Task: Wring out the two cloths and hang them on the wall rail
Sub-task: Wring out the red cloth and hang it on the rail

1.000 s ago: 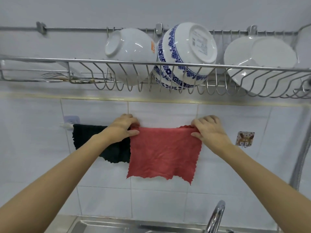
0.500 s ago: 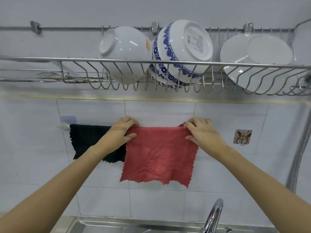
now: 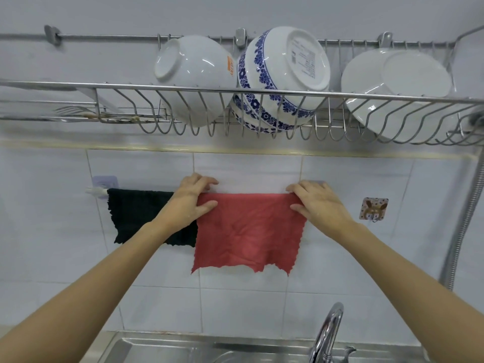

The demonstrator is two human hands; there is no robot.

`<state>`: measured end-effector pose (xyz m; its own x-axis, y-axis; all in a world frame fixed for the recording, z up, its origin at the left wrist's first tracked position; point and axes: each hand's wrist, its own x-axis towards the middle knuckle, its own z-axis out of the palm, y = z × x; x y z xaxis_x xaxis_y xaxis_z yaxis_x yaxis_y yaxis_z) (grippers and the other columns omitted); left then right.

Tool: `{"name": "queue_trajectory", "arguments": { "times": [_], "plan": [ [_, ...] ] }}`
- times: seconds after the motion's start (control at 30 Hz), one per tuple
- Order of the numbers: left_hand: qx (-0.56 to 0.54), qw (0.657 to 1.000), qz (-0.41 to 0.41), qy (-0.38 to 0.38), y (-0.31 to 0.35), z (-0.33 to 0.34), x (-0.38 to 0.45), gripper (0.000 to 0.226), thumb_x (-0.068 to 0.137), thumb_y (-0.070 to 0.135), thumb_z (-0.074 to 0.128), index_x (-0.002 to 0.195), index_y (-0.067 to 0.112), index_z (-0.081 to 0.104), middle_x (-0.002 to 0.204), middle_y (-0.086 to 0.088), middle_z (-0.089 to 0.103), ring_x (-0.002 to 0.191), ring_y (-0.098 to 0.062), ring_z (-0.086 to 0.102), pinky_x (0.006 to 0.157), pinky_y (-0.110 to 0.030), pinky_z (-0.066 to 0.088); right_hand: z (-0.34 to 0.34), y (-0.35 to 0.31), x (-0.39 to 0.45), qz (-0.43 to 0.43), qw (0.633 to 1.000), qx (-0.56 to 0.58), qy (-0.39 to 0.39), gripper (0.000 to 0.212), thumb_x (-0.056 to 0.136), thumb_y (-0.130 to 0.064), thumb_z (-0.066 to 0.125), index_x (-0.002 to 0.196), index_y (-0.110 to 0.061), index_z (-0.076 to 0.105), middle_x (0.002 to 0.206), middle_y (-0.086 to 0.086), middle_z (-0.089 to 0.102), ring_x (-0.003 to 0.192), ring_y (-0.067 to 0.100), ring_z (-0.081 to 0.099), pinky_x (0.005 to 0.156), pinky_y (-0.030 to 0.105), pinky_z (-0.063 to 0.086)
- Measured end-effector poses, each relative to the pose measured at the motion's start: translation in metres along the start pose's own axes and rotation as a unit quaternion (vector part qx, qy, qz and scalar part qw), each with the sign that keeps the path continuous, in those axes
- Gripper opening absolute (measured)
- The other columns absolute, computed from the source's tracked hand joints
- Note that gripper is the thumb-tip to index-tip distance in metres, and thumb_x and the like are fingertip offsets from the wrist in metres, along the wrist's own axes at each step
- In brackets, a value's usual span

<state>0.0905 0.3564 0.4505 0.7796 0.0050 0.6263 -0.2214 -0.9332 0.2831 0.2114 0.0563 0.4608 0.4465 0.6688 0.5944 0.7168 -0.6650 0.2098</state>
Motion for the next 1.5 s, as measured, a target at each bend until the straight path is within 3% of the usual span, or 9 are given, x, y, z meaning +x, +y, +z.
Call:
{"name": "queue_trajectory", "arguments": {
  "times": [0.2,0.37,0.5,0.7,0.9,1.07,1.2,1.4,1.5],
  "plan": [
    [0.026,0.999,-0.005,0.044,-0.005,0.006,-0.004,0.015,0.096,0.022,0.054,0.109,0.017,0.059,0.106,0.003,0.060,0.101,-0.012,0.049,0.092,-0.033,0.046,0.004,0.000,0.010,0.017,1.000,-0.022,-0.011,0.030,0.089,-0.033,0.059,0.113,-0.015,0.063,0.111,0.005,0.057,0.109,0.027,0.046,0.093,0.038,0.033],
    [0.006,1.000,-0.019,0.014,-0.008,-0.001,-0.003,0.021,0.094,0.029,0.056,0.113,0.020,0.057,0.110,0.005,0.055,0.101,-0.011,0.050,0.088,-0.024,0.041,0.001,0.000,0.009,0.037,0.998,0.035,-0.040,0.035,0.096,-0.027,0.049,0.129,-0.016,0.046,0.124,0.004,0.054,0.118,0.026,0.043,0.101,0.037,0.030],
    [0.054,0.999,0.001,0.003,-0.011,-0.002,-0.003,0.022,0.093,0.027,0.059,0.114,0.020,0.058,0.111,0.006,0.054,0.104,-0.010,0.047,0.091,-0.030,0.044,0.002,0.004,0.003,-0.013,0.999,0.021,-0.048,0.022,0.100,-0.019,0.039,0.119,-0.017,0.050,0.117,0.002,0.056,0.115,0.027,0.045,0.100,0.036,0.033],
    [0.047,0.999,-0.008,-0.017,-0.008,-0.004,0.003,0.025,0.092,0.036,0.058,0.114,0.025,0.056,0.112,0.007,0.052,0.105,-0.010,0.045,0.088,-0.031,0.045,0.006,-0.001,0.004,0.005,1.000,0.017,-0.004,0.035,0.090,-0.030,0.059,0.119,-0.012,0.054,0.114,0.006,0.056,0.107,0.027,0.051,0.097,0.041,0.037],
    [0.046,0.998,0.005,-0.033,-0.010,-0.004,0.002,0.021,0.095,0.027,0.055,0.116,0.022,0.057,0.110,0.008,0.054,0.106,-0.011,0.045,0.095,-0.035,0.044,0.006,0.003,0.008,0.002,0.999,0.038,-0.016,0.021,0.099,-0.027,0.042,0.109,-0.015,0.055,0.107,0.002,0.059,0.105,0.024,0.053,0.099,0.038,0.033],
    [0.002,0.999,-0.018,-0.028,-0.009,-0.003,0.001,0.031,0.091,0.033,0.061,0.120,0.028,0.052,0.114,0.007,0.049,0.106,-0.010,0.047,0.091,-0.030,0.045,0.007,0.003,0.001,0.007,0.998,0.055,0.022,0.029,0.092,-0.029,0.058,0.117,-0.015,0.054,0.111,0.003,0.055,0.104,0.023,0.050,0.100,0.039,0.035],
    [0.002,0.999,-0.027,-0.035,-0.007,-0.003,0.002,0.018,0.095,0.025,0.056,0.112,0.024,0.058,0.111,0.007,0.056,0.101,-0.012,0.053,0.092,-0.036,0.048,0.005,0.005,0.005,0.007,0.998,0.062,-0.006,0.020,0.094,-0.026,0.053,0.110,-0.015,0.056,0.105,0.001,0.059,0.104,0.024,0.053,0.102,0.037,0.033],
    [0.008,0.998,-0.023,-0.051,-0.001,-0.003,0.004,0.038,0.089,0.034,0.064,0.123,0.029,0.050,0.118,0.009,0.049,0.107,-0.009,0.048,0.093,-0.031,0.045,0.006,-0.001,-0.001,-0.011,0.998,0.045,0.045,0.031,0.089,-0.026,0.062,0.115,-0.011,0.057,0.112,0.006,0.059,0.104,0.025,0.054,0.095,0.039,0.042],
    [0.021,0.998,-0.003,-0.064,0.000,-0.003,0.005,0.025,0.092,0.024,0.059,0.117,0.027,0.055,0.112,0.011,0.051,0.105,-0.009,0.047,0.095,-0.035,0.045,0.010,0.001,-0.001,-0.015,0.999,0.019,0.028,0.023,0.089,-0.025,0.061,0.108,-0.013,0.058,0.105,0.004,0.062,0.103,0.025,0.056,0.094,0.038,0.041]
  ]
}}
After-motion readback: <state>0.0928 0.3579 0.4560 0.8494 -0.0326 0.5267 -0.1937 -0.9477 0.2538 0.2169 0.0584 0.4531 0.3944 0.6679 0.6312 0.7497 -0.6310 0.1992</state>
